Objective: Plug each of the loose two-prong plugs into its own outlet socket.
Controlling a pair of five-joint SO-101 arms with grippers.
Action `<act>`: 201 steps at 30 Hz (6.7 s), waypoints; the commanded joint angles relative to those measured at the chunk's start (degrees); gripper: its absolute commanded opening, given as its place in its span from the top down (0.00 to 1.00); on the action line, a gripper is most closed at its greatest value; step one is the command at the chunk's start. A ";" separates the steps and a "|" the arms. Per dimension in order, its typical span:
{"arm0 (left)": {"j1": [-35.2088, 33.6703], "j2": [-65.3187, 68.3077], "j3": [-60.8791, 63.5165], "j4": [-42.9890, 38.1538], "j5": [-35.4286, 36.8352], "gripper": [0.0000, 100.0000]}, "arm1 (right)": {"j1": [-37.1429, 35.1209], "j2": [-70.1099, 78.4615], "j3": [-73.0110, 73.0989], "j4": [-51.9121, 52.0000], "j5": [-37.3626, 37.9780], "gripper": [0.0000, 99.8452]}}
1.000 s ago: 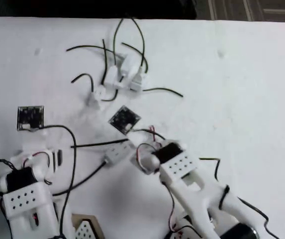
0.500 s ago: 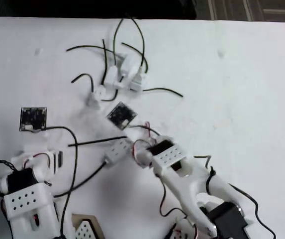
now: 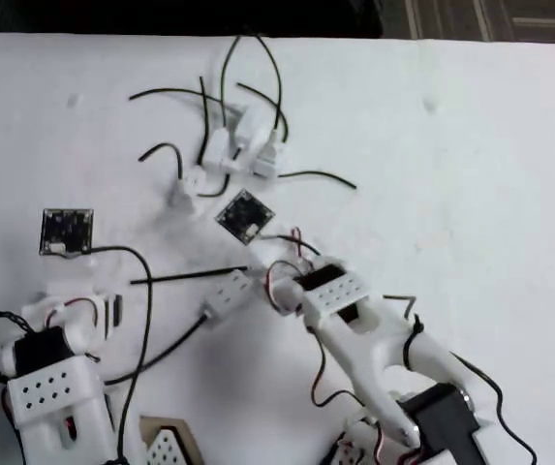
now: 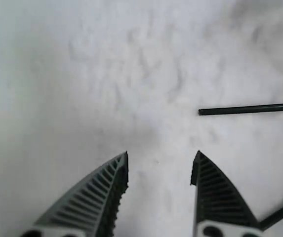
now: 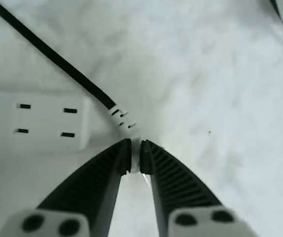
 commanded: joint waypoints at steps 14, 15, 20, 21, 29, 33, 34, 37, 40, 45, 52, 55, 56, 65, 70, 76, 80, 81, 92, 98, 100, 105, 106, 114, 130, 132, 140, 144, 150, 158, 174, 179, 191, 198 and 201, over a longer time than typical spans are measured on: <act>-0.22 -1.19 0.00 -0.79 -0.70 0.79 | -3.74 0.75 -14.68 22.11 4.57 0.82; -0.22 -1.19 0.00 -0.79 -0.70 0.79 | -3.74 1.10 -14.68 21.58 4.57 0.82; -0.22 -1.19 0.00 -0.79 -0.70 0.79 | -3.21 7.43 -15.03 17.01 4.57 0.82; -0.22 -1.19 0.00 -0.79 -0.70 0.79 | -2.51 9.01 -15.03 15.43 4.57 0.82; -0.22 -1.19 0.70 -1.23 -0.79 0.79 | 3.56 12.44 -15.30 2.51 6.42 0.99; -0.22 -1.19 0.70 -1.23 -0.79 0.79 | 4.70 12.35 -15.30 1.89 9.67 0.99; -0.22 -1.19 0.70 -1.23 -0.79 0.79 | 4.70 12.26 -15.30 1.98 9.76 0.98; -0.22 -1.19 0.70 -1.23 -0.79 0.79 | 4.35 10.33 -15.30 4.00 9.76 0.98; -0.22 -1.19 0.79 -1.23 -0.88 0.79 | 3.65 6.20 -16.35 11.47 9.85 0.98; -0.22 -1.19 0.79 -1.23 -0.88 0.79 | 3.65 4.44 -21.54 28.62 10.02 0.98; -0.22 -1.19 0.79 -1.23 -0.88 0.79 | 7.60 12.26 -23.47 33.36 13.71 0.98; -0.22 -1.19 0.79 -1.23 -0.88 0.79 | 8.22 15.69 -23.47 31.34 13.80 0.98; -0.22 -1.19 0.79 -1.23 -0.88 0.79 | 8.13 16.57 -23.47 31.16 13.80 0.98; -0.22 -1.19 0.79 -1.23 -0.88 0.79 | 5.85 17.80 -24.70 31.52 13.80 0.88; -0.22 -1.19 0.79 -1.23 -0.88 0.79 | 3.91 17.98 -26.55 31.60 13.89 0.88; -0.22 -1.19 0.79 -1.23 -0.88 0.79 | 3.12 18.07 -27.25 31.60 15.56 0.88; -0.22 -1.19 0.79 -1.23 -0.88 0.79 | 3.65 18.07 -27.25 32.84 17.14 0.98; -0.22 -1.19 0.79 -1.23 -0.88 0.79 | 3.91 18.07 -27.25 33.27 17.14 0.99; -0.22 -1.19 0.79 -1.23 -0.88 0.79 | 4.44 18.07 -27.16 38.55 17.14 0.93; -0.22 -1.19 0.88 -1.23 -0.88 0.79 | 4.53 18.07 -27.08 41.10 17.14 0.91; -0.22 -1.19 0.88 -1.23 -0.88 0.79 | 4.53 18.15 -27.08 41.10 17.14 0.91; -0.22 -1.19 0.88 -1.23 -0.88 0.79 | 4.44 21.93 -26.29 40.92 17.14 0.92; -0.22 -1.19 0.88 -1.23 -0.88 0.79 | 4.44 22.81 -26.46 40.92 17.14 0.93; -0.48 -1.27 0.35 -1.23 -0.44 0.79 | 3.91 13.93 -30.51 45.41 16.35 0.98; -0.22 -32.22 -13.89 10.11 11.60 0.79 | 1.54 -26.15 -32.62 49.71 -10.73 0.98; 0.57 -36.35 -13.54 9.23 14.24 0.79 | 1.54 -29.49 -32.44 46.90 -15.12 0.98; 15.43 -36.09 -12.22 4.66 15.82 0.79 | -8.66 -40.75 -27.43 39.96 -25.32 0.98; 22.90 -36.00 -12.22 1.76 20.13 0.79 | -16.22 -46.73 -20.57 33.98 -27.60 0.98; 32.92 -36.00 -12.57 0.70 23.56 0.79 | -22.02 -53.41 -8.00 23.16 -27.08 0.98; 44.79 -36.44 -12.75 0.97 19.08 0.79 | -23.25 -54.29 -1.49 19.30 -24.79 0.98; 39.96 -37.49 -16.26 7.30 8.00 0.79 | -15.43 -47.60 -0.18 19.12 -23.82 0.98; 22.29 -37.49 -18.46 7.30 7.91 0.79 | -10.15 -39.60 -3.08 19.38 -23.91 0.98; 0.92 -37.49 -2.37 6.95 7.91 0.79 | -9.89 -24.31 -4.75 18.95 -26.73 0.98; 0.75 -37.49 5.54 6.51 7.65 0.79 | -9.89 -16.57 -5.98 14.46 -30.59 0.98; 0.75 -37.49 6.15 6.51 7.56 0.79 | -9.89 -14.81 -5.71 12.18 -30.86 0.98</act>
